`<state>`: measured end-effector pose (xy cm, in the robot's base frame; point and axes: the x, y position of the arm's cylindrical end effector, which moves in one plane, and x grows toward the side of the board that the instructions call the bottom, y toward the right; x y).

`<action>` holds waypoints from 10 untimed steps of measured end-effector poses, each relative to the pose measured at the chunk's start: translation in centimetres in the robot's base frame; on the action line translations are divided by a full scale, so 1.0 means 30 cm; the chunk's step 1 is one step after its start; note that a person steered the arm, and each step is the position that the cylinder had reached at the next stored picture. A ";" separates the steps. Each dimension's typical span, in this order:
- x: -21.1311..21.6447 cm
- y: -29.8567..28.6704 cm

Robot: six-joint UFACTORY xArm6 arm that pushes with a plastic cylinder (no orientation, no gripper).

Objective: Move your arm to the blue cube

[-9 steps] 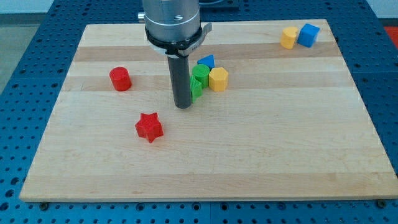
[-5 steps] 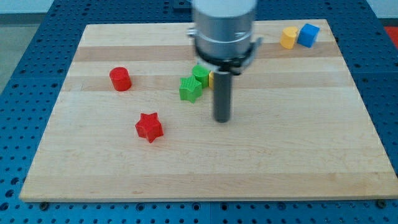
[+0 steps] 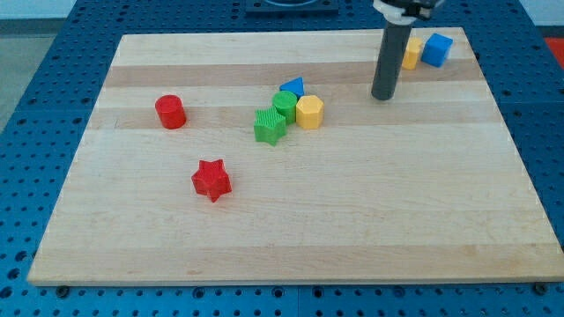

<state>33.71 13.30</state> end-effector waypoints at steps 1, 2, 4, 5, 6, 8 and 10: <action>-0.036 -0.048; -0.036 -0.130; -0.036 -0.215; -0.036 -0.251; -0.069 -0.282; -0.130 -0.444; -0.089 -0.567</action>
<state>31.03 -3.70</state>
